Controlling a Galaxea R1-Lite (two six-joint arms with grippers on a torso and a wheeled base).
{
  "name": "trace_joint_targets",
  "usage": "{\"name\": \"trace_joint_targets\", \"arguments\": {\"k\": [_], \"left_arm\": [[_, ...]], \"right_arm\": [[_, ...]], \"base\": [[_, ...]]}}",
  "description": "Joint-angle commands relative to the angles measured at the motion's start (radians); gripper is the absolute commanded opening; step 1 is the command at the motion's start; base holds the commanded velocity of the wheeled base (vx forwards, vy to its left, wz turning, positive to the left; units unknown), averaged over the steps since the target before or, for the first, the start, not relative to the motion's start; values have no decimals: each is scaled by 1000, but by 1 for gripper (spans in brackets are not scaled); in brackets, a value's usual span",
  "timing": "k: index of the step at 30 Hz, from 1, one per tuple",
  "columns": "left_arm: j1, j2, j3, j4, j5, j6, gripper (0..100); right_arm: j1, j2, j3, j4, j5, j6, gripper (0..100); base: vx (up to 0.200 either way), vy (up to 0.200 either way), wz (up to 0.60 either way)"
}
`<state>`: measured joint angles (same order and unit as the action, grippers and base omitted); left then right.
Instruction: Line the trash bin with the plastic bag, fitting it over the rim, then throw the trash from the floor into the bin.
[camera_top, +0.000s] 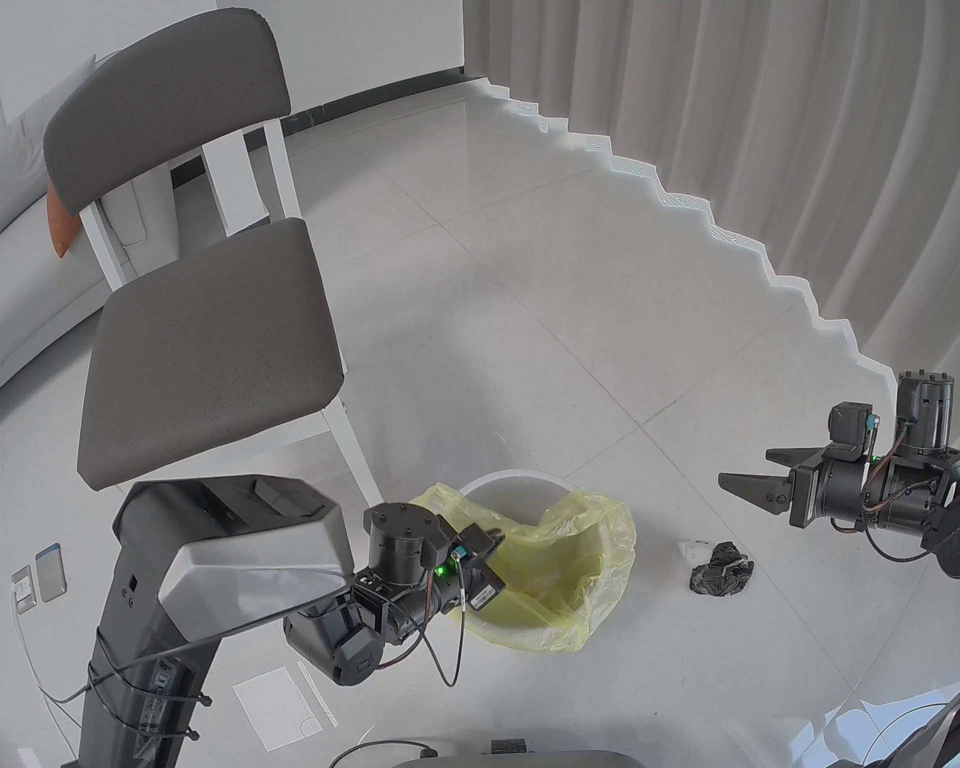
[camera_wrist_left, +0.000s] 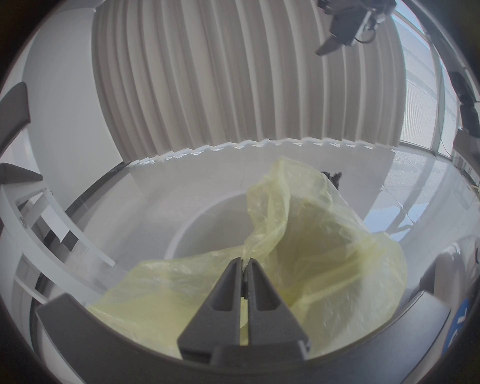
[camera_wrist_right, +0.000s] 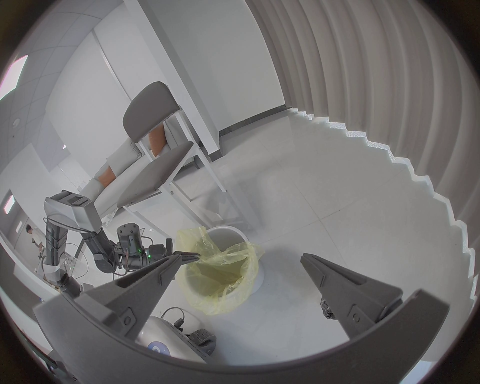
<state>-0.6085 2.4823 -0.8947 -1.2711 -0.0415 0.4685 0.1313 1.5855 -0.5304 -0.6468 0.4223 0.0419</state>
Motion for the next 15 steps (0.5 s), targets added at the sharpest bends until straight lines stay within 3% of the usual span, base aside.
{"name": "trace_joint_targets", "arguments": {"k": [1,15], "left_arm": [[24,-62,-55,12,11,-11,0],[53,-122,-101,42,26,-37,0]], "right_arm": [[-5,-4,-2,1,1,0,100],[-7,-2,0,-1,1,0,100]], "base": [[0,0,0],[0,0,0]]}}
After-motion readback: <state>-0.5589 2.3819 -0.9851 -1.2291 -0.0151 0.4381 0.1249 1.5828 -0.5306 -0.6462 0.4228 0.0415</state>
